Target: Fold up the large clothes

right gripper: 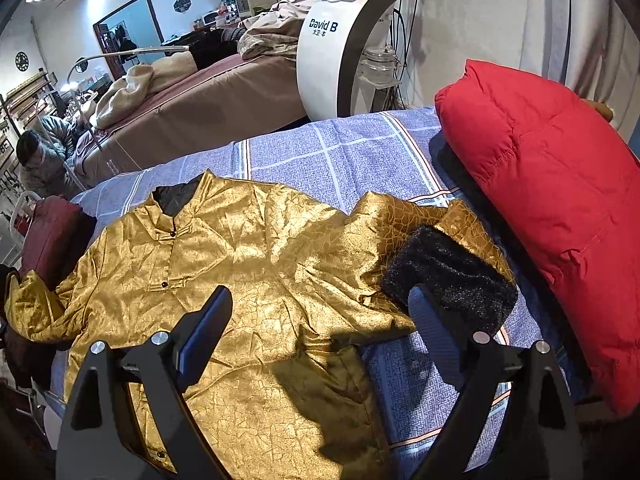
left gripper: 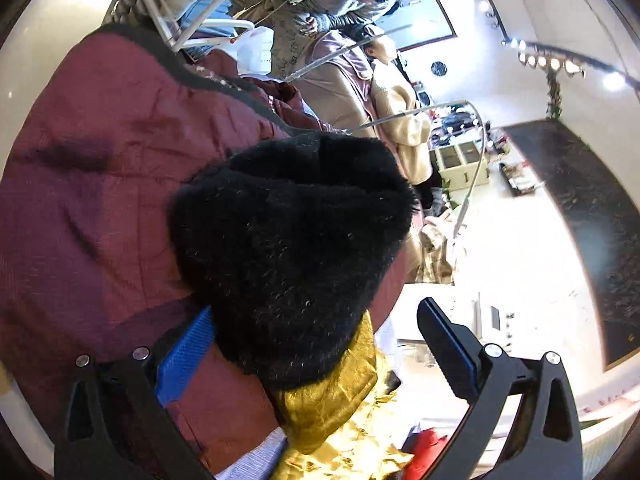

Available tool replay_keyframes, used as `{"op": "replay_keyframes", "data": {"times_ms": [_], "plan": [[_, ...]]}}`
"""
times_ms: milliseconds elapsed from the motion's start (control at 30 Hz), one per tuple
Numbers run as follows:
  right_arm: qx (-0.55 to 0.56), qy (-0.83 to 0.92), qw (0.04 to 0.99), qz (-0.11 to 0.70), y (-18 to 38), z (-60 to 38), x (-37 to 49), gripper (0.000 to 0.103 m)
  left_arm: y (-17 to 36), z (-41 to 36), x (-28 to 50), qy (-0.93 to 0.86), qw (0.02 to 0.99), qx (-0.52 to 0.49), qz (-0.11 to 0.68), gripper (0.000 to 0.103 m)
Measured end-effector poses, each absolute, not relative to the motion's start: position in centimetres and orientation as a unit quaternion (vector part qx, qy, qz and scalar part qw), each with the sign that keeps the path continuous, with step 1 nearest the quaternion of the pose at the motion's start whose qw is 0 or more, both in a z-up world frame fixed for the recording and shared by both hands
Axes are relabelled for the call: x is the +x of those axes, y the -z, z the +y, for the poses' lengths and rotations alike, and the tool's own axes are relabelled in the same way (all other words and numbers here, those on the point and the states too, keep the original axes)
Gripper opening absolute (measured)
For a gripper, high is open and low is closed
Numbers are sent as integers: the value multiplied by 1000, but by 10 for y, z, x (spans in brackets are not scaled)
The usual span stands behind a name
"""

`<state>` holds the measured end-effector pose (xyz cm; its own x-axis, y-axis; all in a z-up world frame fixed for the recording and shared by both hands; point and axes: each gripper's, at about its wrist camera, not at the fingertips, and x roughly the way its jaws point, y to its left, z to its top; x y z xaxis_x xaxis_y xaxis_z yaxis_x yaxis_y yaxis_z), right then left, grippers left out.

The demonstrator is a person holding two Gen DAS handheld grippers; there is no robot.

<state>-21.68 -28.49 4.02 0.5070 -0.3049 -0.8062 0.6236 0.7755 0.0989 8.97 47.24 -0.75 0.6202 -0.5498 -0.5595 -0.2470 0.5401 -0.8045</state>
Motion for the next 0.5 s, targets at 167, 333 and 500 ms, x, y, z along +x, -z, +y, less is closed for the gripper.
{"op": "replay_keyframes", "data": {"times_ms": [167,333,500], "plan": [[177,274,849,415,-42,-278,-214,89,1,460,91,87,790,-446,411,81],[169,281,845,422,-38,-276,-218,89,-7,445,82,85,814,-409,404,46],[183,288,840,422,-33,-281,-227,89,-7,442,81,72,819,-409,397,24]]}}
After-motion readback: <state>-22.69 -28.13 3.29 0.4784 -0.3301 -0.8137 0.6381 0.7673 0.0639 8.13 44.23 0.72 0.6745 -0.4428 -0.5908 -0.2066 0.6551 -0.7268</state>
